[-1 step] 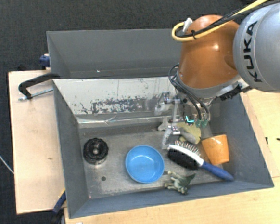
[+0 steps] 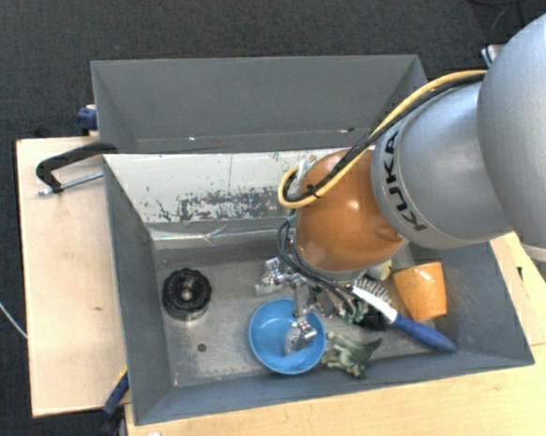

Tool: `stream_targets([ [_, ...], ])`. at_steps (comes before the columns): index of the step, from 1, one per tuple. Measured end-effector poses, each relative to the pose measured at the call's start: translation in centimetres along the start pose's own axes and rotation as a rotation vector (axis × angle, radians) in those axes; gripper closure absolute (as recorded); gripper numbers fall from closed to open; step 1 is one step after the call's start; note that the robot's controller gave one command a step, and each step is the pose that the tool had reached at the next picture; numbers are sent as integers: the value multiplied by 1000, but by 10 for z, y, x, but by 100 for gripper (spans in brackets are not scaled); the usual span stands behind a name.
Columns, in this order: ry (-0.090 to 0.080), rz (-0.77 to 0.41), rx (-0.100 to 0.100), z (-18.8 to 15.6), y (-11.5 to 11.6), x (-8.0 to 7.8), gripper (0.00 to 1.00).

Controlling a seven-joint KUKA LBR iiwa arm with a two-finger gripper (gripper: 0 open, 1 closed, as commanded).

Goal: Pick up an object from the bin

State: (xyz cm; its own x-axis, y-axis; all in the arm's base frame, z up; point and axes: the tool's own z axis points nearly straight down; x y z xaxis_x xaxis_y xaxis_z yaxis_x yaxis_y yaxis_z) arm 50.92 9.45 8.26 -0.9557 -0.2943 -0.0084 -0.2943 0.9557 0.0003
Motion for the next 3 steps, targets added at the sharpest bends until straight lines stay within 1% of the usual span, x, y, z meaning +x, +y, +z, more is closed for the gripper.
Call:
stream_targets([
  [1, 1, -171, -1, -19, 4, 4, 0],
  [2, 2, -331, -2, -19, 16, -3, 0],
  [3, 7, -388, -2, 9, 11, -9, 0],
])
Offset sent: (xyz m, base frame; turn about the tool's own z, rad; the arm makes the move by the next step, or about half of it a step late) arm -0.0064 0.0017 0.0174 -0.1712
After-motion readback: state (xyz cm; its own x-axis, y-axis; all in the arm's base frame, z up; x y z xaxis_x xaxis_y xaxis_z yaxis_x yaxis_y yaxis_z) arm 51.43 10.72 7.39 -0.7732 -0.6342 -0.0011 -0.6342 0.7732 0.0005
